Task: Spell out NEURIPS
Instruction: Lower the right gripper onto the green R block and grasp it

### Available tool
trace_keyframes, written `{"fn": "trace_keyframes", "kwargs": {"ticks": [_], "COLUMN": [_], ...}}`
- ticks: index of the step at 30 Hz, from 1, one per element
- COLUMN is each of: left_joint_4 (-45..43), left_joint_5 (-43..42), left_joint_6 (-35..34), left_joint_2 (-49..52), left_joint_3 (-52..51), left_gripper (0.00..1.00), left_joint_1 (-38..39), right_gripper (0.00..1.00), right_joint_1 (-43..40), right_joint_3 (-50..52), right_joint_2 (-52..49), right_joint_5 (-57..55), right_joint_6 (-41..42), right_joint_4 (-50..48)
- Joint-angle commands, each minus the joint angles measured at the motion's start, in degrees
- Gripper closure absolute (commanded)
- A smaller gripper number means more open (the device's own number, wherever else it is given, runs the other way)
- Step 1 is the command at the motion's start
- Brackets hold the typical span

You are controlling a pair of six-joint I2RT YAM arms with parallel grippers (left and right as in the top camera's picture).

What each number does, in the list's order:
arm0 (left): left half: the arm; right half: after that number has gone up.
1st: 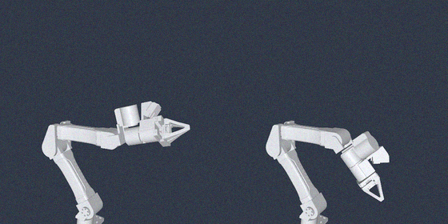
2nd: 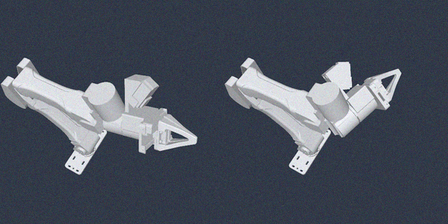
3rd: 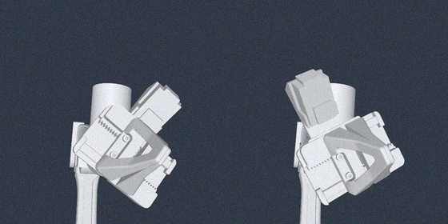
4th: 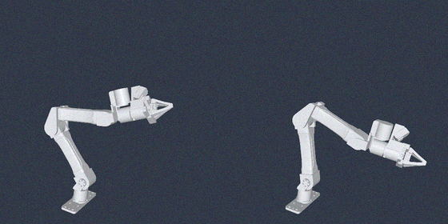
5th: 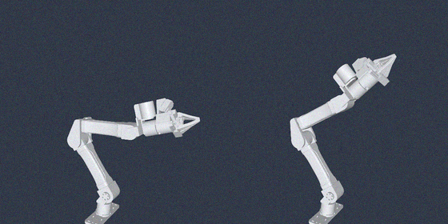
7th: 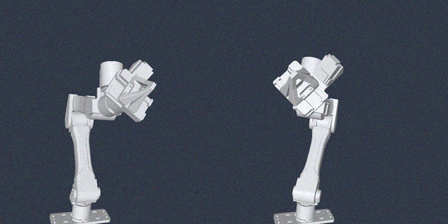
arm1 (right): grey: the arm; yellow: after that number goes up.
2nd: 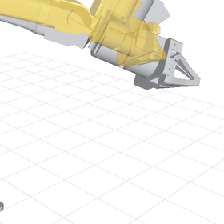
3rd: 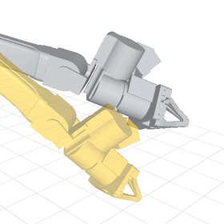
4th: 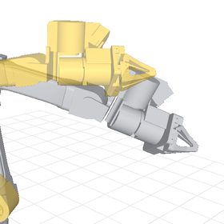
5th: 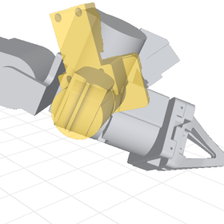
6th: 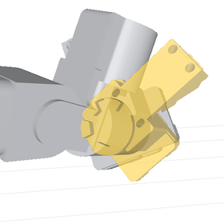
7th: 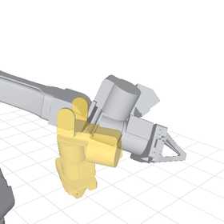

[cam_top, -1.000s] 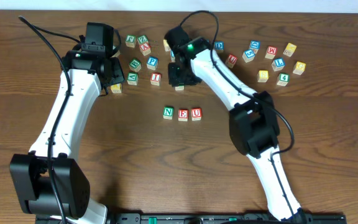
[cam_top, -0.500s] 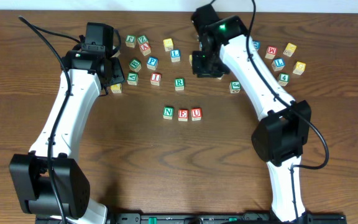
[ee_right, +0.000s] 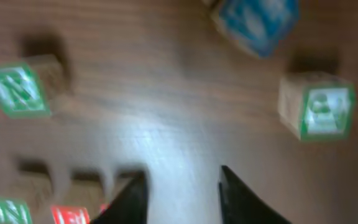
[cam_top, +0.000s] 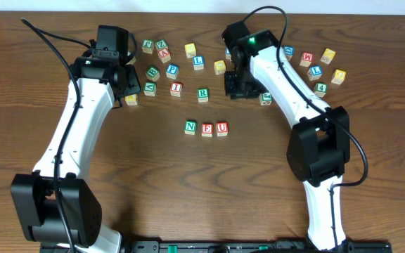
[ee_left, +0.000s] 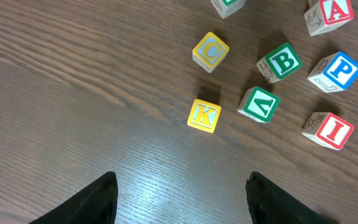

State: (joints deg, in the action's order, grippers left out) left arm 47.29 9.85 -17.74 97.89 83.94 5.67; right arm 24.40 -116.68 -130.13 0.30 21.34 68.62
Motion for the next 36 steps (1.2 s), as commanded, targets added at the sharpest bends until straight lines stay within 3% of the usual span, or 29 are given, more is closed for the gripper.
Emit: {"fn": "trace_keyframes", "kwargs": {"ticks": [1, 3, 6, 12, 25, 36], "left_joint_4": [-0.22, -0.20, 0.07, -0.02, 0.00, 0.02], "left_joint_5": [1.18, 1.16, 1.16, 1.16, 1.16, 1.16], "left_joint_6": [0.52, 0.52, 0.52, 0.52, 0.50, 0.50], "left_joint_2": [0.59, 0.59, 0.59, 0.59, 0.59, 0.59], "left_joint_3": [0.55, 0.55, 0.55, 0.55, 0.55, 0.55], "left_gripper": [0.35, 0.35, 0.35, 0.35, 0.35, 0.35], "left_joint_1": [-0.24, -0.24, -0.24, -0.24, -0.24, -0.24], "right_gripper": [0.56, 0.48, 0.44, 0.45, 0.45, 0.59], "right_joint_1": [2.01, 3.34, 5.49, 8.28, 8.70, 8.70], "right_joint_3": [-0.07, 0.52, 2.27, 2.89, 2.89, 2.91], "right_joint_2": [0.48, 0.46, 0.17, -3.10, -7.72, -8.87], "right_joint_5": [1.60, 1.60, 1.57, -1.05, -1.42, -1.42], "right_joint_6": [-4.35, -4.50, -4.42, 1.44, 1.57, 1.81], "right_joint_4": [-5.66, -10.32, -16.06, -20.94, -22.80, -22.77]}}
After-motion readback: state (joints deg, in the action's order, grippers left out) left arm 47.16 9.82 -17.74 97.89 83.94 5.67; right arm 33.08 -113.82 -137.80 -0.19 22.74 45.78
